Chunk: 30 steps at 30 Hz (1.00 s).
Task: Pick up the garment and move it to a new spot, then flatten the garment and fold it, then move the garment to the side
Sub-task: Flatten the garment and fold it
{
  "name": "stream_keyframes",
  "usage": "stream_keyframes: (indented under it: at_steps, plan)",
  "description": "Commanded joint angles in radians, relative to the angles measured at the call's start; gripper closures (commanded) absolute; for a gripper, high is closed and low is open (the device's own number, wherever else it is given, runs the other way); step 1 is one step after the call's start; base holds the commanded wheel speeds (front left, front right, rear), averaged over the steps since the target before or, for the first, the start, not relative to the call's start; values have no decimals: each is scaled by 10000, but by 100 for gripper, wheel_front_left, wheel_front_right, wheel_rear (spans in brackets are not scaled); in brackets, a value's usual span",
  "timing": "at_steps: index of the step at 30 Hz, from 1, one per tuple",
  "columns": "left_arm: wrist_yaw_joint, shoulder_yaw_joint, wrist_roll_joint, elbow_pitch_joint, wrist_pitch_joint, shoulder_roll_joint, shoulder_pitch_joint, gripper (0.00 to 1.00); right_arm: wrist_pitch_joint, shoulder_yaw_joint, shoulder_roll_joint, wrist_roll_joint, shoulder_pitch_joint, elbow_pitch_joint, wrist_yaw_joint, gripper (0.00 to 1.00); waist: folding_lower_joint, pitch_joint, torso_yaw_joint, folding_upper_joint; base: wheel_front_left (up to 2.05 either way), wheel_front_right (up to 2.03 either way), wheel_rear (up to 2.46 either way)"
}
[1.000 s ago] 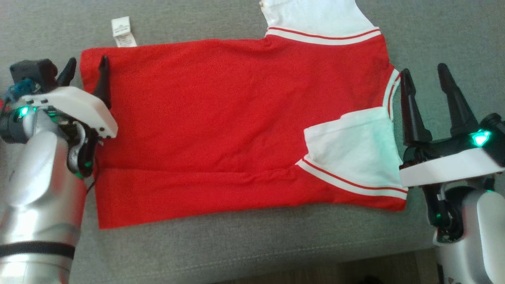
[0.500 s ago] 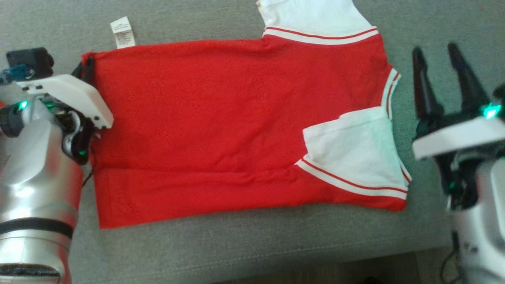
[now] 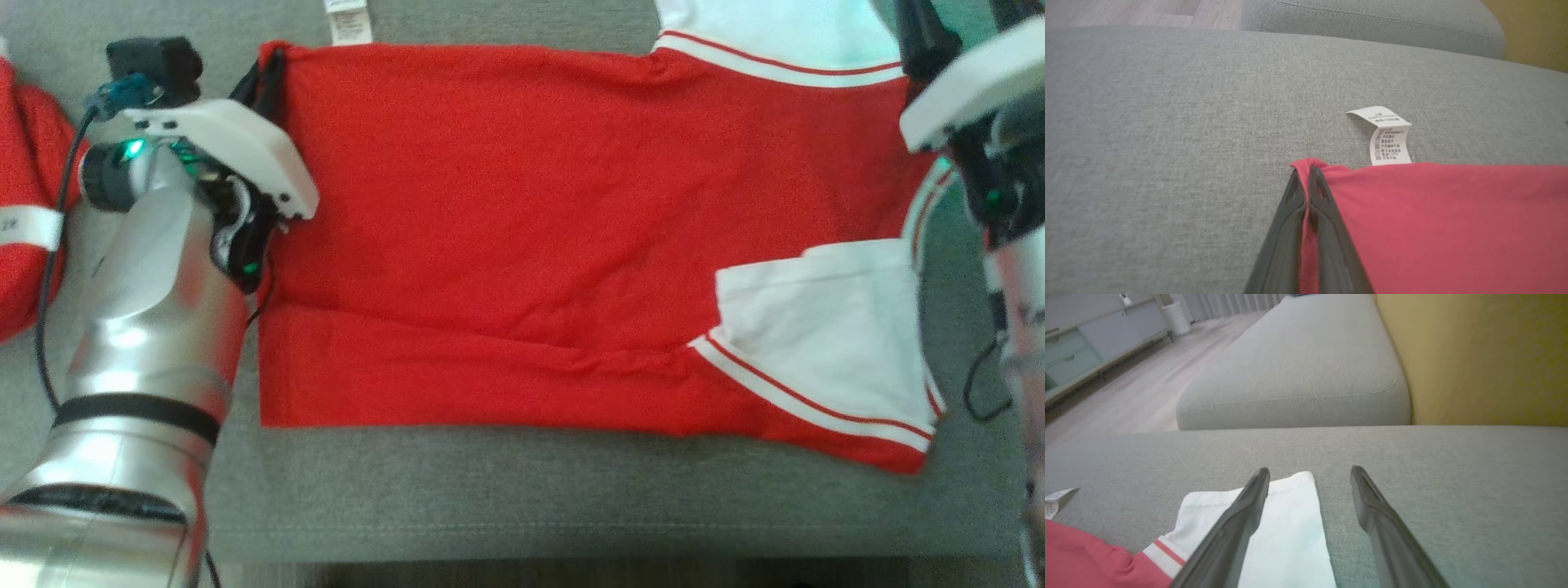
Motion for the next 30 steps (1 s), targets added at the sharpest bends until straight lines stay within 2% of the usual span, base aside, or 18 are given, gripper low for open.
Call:
stream_keyframes:
  at_steps: [1,10,17,19,25,30]
  plan:
    - [-49,126,71,-72,-102,227,-433,100,394,351,-114,174,-564,246,35,0,-1,262,344,0,0,0,0]
    - [-206,-257,-62,456,-379,-231,-1012,100,1858,1261,-462,382,-2768,3206,35,0,-1,682,857,0,0,0,0]
    - [-260,-443,-216,858,-459,-293,-1197,100,2251,1883,-371,462,-3472,4278,35,0,-1,764,869,0,0,0,0]
    - [-270,-505,-244,957,-555,-269,-1217,100,1998,2000,-384,569,-3589,4385,35,100,-1,729,856,0,0,0,0]
    - [-283,-551,-352,1144,-995,-14,-988,100,599,2423,-452,1374,-3255,3843,35,100,-1,321,654,0,0,0,0]
    - [-286,-514,-392,951,-1305,311,-617,100,-462,2855,-896,2100,-2511,2814,35,100,-1,-288,427,0,0,0,0]
